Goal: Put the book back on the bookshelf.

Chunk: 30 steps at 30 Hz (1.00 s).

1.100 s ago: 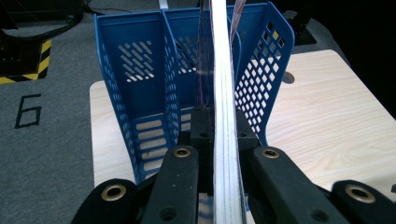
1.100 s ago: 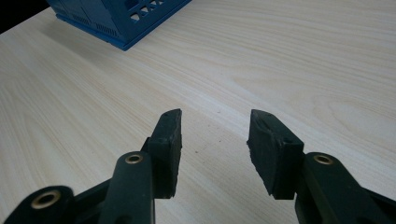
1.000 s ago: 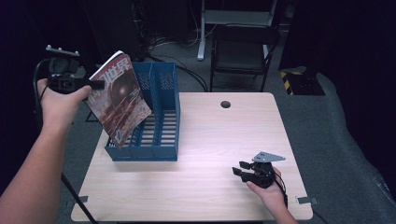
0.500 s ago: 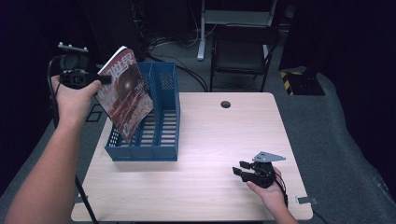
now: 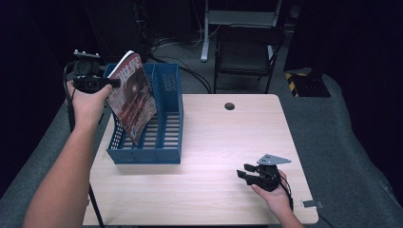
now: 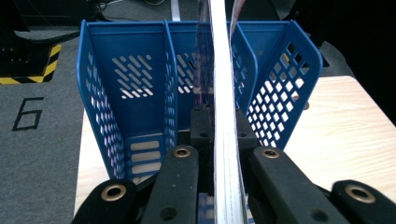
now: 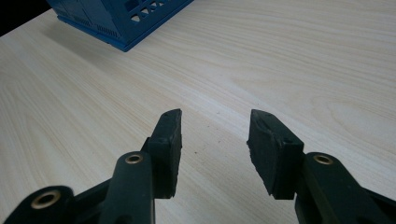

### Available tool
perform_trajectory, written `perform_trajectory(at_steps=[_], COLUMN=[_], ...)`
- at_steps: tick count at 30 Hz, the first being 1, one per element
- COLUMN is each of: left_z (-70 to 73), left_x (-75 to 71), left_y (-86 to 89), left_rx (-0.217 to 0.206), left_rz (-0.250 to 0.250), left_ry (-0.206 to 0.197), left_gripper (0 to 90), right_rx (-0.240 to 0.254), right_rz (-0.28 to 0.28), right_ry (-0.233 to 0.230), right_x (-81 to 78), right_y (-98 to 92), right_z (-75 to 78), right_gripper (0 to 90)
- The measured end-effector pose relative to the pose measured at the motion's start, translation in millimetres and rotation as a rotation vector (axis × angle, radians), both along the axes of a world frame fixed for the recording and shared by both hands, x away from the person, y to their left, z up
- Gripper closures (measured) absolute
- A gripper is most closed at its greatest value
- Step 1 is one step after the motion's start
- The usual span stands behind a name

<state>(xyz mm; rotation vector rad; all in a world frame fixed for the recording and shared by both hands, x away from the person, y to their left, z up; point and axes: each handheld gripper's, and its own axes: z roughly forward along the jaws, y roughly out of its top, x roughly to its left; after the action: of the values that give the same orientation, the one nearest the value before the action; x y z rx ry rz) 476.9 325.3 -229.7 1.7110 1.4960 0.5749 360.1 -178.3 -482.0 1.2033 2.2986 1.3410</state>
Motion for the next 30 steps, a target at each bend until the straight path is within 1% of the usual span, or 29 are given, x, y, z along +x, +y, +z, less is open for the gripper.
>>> perform_trajectory(at_steps=[3,5,7,10,12,15,16,18,19,20,21,26,29,30], left_z=[-6.2,-10.7,-15.1,-22.4,-27.1,-33.1,-34.8,-37.1,-38.4,-39.2,-40.7,-48.3,-51.5,-51.6], left_x=[2.5,4.5,5.9,8.0,9.2,10.8,11.1,11.9,12.5,12.3,12.9,14.7,15.9,15.8], left_y=[-1.8,-2.9,-4.7,-6.6,-6.5,-6.5,-7.0,-8.1,-8.5,-9.2,-9.4,-9.8,-9.4,-9.5], left_rx=[0.003,0.009,0.016,0.020,0.010,0.003,-0.002,0.006,0.012,0.009,0.014,0.011,0.012,0.012], left_rz=[0.000,0.001,0.002,0.009,0.010,0.015,0.017,0.017,0.016,0.018,0.022,0.035,0.041,0.042], left_ry=[0.001,0.000,0.008,0.003,0.005,0.006,0.009,0.011,0.004,0.011,0.004,0.017,0.017,0.025], left_gripper=[84.3,84.3,84.2,84.3,84.3,84.2,84.3,84.3,84.2,84.2,84.2,84.2,84.2,84.3], right_rx=[-0.005,-0.004,-0.004,-0.004,-0.006,-0.002,0.000,-0.001,-0.002,-0.001,-0.001,-0.004,-0.002,-0.002], right_rz=[0.007,0.001,0.000,0.001,0.008,0.001,0.003,0.001,0.000,-0.002,-0.003,0.002,0.001,-0.001], right_ry=[0.000,0.000,0.001,0.001,-0.001,0.001,0.001,0.000,-0.004,-0.005,-0.006,-0.003,-0.002,-0.004], right_x=[-0.1,-0.1,0.0,-0.1,0.1,-0.2,-0.2,-0.2,-0.1,-0.2,-0.2,-0.3,-0.3,-0.3], right_y=[0.1,0.6,0.6,0.6,0.0,0.5,0.3,0.0,-0.3,-0.3,-0.3,-0.2,-0.3,-0.4], right_z=[0.0,0.0,-0.1,-0.1,-0.1,0.0,0.0,0.1,-0.1,0.0,0.0,0.1,0.0,-0.1], right_gripper=[54.4,54.4,54.4,54.4,54.4,54.4,54.4,54.4,54.4,54.4,54.4,54.4,54.4,54.4])
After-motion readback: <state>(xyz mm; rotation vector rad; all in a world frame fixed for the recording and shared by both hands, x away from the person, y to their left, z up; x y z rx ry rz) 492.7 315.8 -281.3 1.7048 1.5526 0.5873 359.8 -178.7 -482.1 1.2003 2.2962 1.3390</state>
